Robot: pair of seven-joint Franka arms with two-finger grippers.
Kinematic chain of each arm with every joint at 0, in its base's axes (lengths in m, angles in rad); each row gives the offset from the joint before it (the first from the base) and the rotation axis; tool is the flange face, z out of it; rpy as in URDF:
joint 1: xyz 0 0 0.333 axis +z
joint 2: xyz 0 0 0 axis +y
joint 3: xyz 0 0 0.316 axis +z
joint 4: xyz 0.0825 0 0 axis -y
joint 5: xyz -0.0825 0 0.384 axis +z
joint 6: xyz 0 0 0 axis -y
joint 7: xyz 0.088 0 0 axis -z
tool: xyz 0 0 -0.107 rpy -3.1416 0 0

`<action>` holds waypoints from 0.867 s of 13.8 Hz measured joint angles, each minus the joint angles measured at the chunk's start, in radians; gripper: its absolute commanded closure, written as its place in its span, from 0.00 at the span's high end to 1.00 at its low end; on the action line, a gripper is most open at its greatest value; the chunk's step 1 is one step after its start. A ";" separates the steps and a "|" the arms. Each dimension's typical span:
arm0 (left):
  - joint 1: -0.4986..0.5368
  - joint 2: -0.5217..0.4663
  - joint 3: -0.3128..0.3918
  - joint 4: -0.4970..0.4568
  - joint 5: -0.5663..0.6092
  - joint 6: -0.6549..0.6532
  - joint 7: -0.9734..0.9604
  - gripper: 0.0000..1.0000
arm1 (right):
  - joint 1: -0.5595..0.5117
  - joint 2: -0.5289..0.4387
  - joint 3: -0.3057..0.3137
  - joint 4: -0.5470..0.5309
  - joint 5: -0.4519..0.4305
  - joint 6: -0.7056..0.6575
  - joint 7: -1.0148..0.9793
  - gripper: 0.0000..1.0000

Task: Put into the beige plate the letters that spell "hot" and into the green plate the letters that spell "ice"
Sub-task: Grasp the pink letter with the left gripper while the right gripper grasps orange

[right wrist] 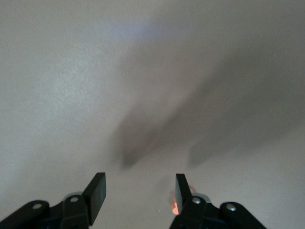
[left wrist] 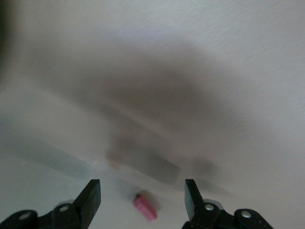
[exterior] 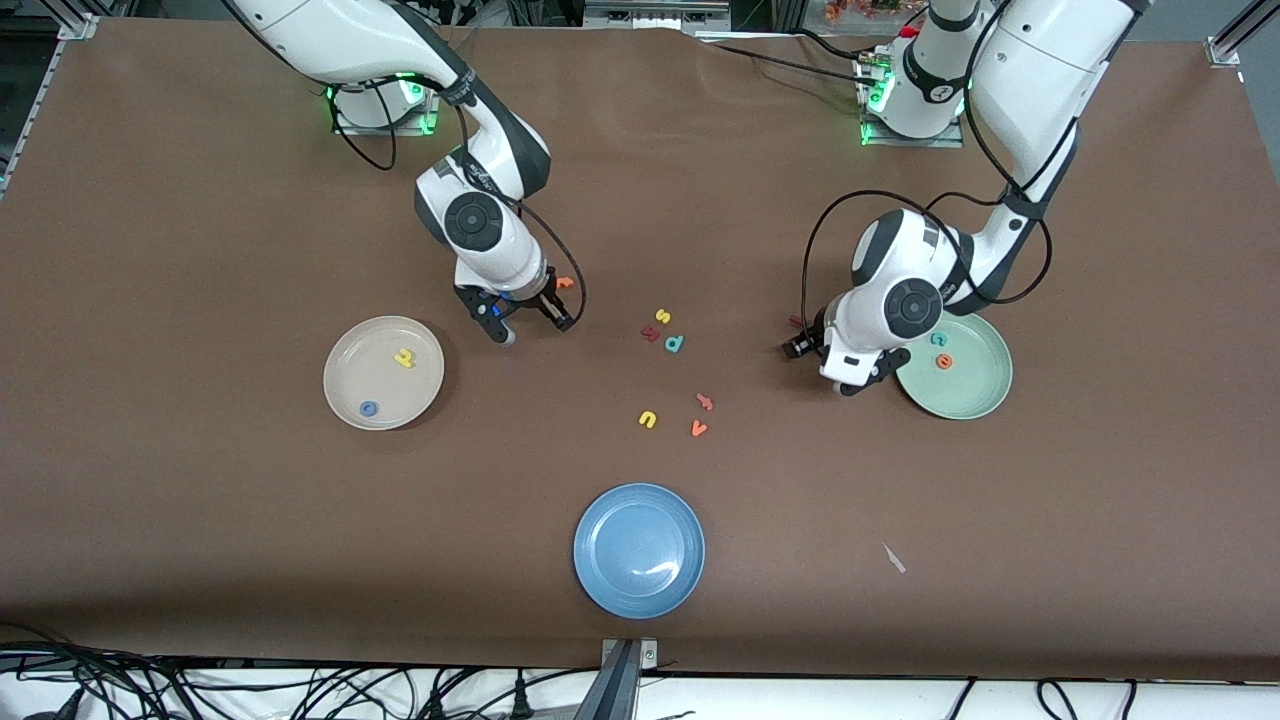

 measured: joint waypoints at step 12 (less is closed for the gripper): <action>-0.049 -0.045 0.002 -0.109 0.000 0.151 -0.119 0.31 | 0.030 -0.029 -0.012 -0.095 0.000 0.085 0.071 0.66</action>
